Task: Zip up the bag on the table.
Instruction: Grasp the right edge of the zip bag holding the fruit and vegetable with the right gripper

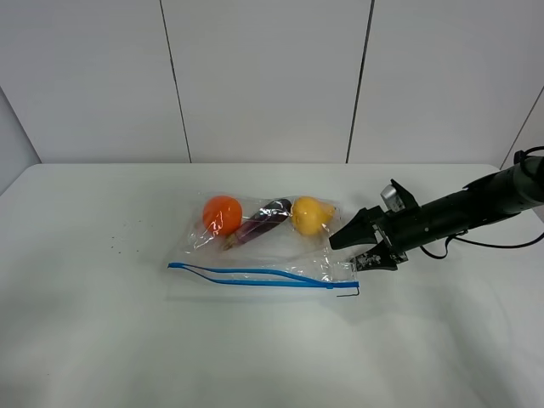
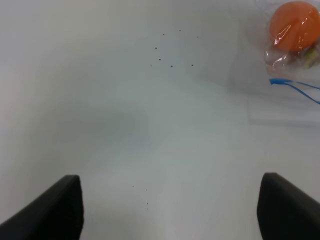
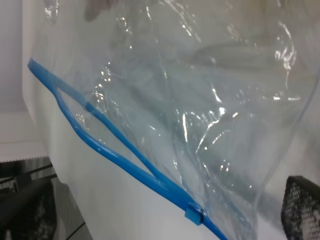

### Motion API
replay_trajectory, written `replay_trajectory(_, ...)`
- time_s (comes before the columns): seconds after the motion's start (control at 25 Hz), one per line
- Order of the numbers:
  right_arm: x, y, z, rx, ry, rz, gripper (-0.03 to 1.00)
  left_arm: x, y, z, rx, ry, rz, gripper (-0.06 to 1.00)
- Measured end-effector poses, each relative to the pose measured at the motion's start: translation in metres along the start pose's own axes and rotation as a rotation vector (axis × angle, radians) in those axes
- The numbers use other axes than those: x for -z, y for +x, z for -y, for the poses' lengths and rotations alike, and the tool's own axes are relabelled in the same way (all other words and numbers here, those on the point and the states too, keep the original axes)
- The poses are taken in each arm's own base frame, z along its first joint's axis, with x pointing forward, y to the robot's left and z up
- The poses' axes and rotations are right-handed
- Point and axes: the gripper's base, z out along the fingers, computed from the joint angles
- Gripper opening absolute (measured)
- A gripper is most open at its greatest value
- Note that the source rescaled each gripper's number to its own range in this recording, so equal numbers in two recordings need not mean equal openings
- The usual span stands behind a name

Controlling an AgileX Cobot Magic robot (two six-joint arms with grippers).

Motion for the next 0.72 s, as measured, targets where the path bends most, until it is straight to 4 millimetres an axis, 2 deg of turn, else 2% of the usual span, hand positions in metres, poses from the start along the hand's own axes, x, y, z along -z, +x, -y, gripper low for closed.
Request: replay_trajectory(0.72, -0.0034, 0.0034, 0.0055, -0.018, 0.008, -0.03, 1.0, 0.0, 0.0, 0.0, 0.0, 0.0, 0.0, 1.0)
